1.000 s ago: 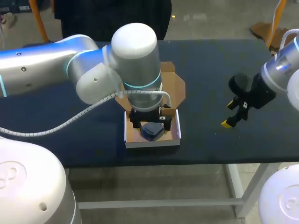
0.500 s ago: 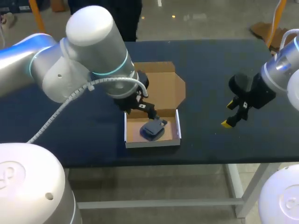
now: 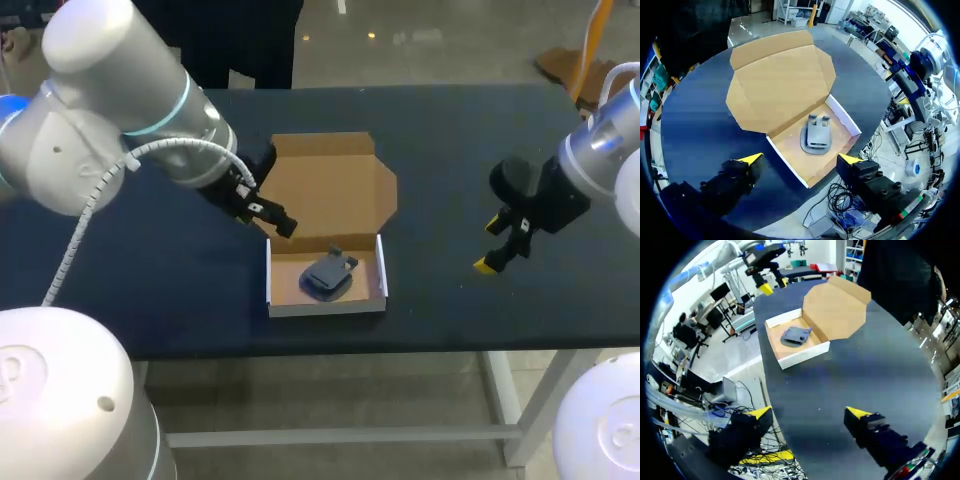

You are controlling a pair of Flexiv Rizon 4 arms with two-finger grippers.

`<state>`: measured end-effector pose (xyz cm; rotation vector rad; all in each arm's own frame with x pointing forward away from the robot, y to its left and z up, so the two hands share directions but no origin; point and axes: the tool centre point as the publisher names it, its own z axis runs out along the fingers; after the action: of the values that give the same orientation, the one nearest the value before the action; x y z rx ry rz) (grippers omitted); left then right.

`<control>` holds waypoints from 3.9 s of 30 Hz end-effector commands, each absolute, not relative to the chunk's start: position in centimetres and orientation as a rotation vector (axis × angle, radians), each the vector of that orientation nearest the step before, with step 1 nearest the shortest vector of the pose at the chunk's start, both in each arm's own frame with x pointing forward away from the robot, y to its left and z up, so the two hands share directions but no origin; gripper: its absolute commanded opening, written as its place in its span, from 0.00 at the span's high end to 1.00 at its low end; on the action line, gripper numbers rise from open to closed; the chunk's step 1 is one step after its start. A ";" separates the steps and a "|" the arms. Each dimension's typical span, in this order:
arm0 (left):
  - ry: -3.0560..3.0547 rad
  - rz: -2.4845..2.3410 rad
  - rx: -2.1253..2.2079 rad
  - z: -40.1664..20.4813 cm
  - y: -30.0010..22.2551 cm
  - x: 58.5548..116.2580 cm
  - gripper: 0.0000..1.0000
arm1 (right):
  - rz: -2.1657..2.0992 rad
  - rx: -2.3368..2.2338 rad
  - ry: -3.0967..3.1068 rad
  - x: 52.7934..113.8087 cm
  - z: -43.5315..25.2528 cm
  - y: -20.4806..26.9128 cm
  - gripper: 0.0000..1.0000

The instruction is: Assemble the packaging by folding the flat box into shape, placing the metal phone stand inside, and closing the box properly

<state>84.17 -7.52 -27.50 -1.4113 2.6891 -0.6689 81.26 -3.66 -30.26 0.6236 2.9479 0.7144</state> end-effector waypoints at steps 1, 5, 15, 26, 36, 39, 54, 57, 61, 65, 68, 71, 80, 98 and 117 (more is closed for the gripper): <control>2.689 -0.682 -1.409 -27.6 -7.2 84.0 0.00 | 0.722 0.620 2.950 81.2 -30.1 -3.8 0.00; 2.689 -0.682 -1.409 -27.6 -7.2 84.0 0.00 | 0.722 0.620 2.950 81.2 -30.1 -3.8 0.00; 2.668 -0.837 -1.318 -27.5 -5.7 83.8 0.00 | 0.686 0.544 2.992 82.8 -29.5 -2.7 0.00; 2.684 -0.970 -1.185 -27.8 -2.9 86.3 0.00 | 0.666 0.485 3.062 85.6 -28.1 -0.8 0.00; 2.705 -1.048 -1.093 -29.4 -1.2 90.0 0.00 | 0.662 0.422 3.111 87.2 -26.6 0.7 0.00; 2.707 -1.070 -1.074 -29.9 -0.8 91.2 0.00 | 0.630 0.409 3.118 87.6 -26.1 1.2 0.00; 2.776 -1.251 -0.916 -32.2 -0.9 96.4 0.00 | 0.531 0.381 3.159 89.9 -24.7 4.0 0.00; 2.786 -1.297 -0.893 -32.7 -1.3 97.1 0.00 | 0.517 0.377 3.163 90.3 -24.5 4.5 0.00; 2.804 -1.366 -0.859 -33.2 -1.8 97.7 0.00 | 0.489 0.382 3.168 90.7 -24.2 5.0 0.00; 2.817 -1.429 -0.819 -33.6 -2.2 98.2 0.00 | 0.473 0.391 3.173 91.0 -24.2 5.3 0.00; 2.820 -1.470 -0.790 -33.6 -2.4 98.3 0.00 | 0.460 0.398 3.179 91.1 -24.3 5.5 0.00; 2.825 -1.511 -0.761 -33.6 -2.8 98.3 0.00 | 0.447 0.405 3.182 91.3 -24.3 5.6 0.00; 2.863 -1.651 -0.637 -33.5 -4.8 97.8 0.00 | 0.417 0.418 3.185 91.8 -24.3 6.0 0.00; 2.888 -1.758 -0.505 -33.3 -8.3 96.7 0.45 | 0.373 0.422 3.179 92.5 -24.4 6.0 0.00; 2.868 -1.818 -0.408 -33.0 -9.5 95.8 0.79 | 0.371 0.424 3.170 92.3 -24.3 5.8 0.00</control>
<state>95.80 -9.53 -32.80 -0.4121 2.8732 -1.8068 92.40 5.84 -24.48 0.4252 3.1686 0.3742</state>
